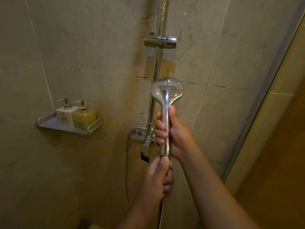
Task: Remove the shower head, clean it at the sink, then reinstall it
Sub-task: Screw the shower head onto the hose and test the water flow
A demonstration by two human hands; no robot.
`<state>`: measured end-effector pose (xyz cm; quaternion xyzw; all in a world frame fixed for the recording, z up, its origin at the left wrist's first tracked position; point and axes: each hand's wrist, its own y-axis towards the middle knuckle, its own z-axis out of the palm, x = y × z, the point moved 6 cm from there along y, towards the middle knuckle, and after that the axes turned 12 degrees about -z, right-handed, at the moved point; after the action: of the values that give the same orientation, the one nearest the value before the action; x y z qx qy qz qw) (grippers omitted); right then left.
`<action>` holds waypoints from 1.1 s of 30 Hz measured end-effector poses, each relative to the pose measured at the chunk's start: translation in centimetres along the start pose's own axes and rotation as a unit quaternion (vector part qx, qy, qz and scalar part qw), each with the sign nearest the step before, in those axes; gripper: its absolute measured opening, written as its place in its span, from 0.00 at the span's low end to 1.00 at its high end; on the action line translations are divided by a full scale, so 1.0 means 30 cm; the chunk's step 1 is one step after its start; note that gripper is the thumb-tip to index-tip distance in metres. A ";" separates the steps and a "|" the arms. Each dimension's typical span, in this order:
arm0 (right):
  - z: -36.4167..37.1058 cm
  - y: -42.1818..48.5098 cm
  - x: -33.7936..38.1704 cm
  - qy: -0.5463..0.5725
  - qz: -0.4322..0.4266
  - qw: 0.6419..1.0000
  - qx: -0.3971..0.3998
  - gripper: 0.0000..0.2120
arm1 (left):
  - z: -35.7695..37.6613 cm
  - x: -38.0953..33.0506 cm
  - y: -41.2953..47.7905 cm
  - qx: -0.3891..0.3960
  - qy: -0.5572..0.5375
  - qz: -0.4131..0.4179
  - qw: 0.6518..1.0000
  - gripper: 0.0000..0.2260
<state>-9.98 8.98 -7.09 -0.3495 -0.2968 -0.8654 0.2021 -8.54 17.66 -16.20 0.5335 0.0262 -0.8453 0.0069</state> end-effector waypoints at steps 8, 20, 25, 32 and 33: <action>-0.034 -0.002 0.031 -0.304 -0.099 0.938 -0.133 0.20 | -0.011 -0.004 0.024 -0.100 0.110 0.038 0.988 0.13; 0.044 -0.008 0.059 0.159 0.022 0.978 0.130 0.21 | 0.073 -0.035 -0.004 0.173 -0.083 -0.019 0.981 0.17; -0.030 0.009 0.041 -0.021 -0.015 1.000 0.004 0.11 | 0.035 -0.018 0.019 0.029 0.031 0.007 0.999 0.15; -0.094 -0.011 0.061 -0.430 -0.101 0.874 -0.204 0.10 | -0.007 0.019 0.057 -0.132 0.189 0.061 0.971 0.15; -0.100 -0.014 0.064 -0.472 -0.100 0.848 -0.217 0.10 | -0.005 0.022 0.061 -0.147 0.220 0.070 0.962 0.15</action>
<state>-12.96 7.05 -7.58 -0.7193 -0.1942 -0.6539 -0.1313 -8.61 15.84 -16.93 0.6998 0.1137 -0.6914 0.1386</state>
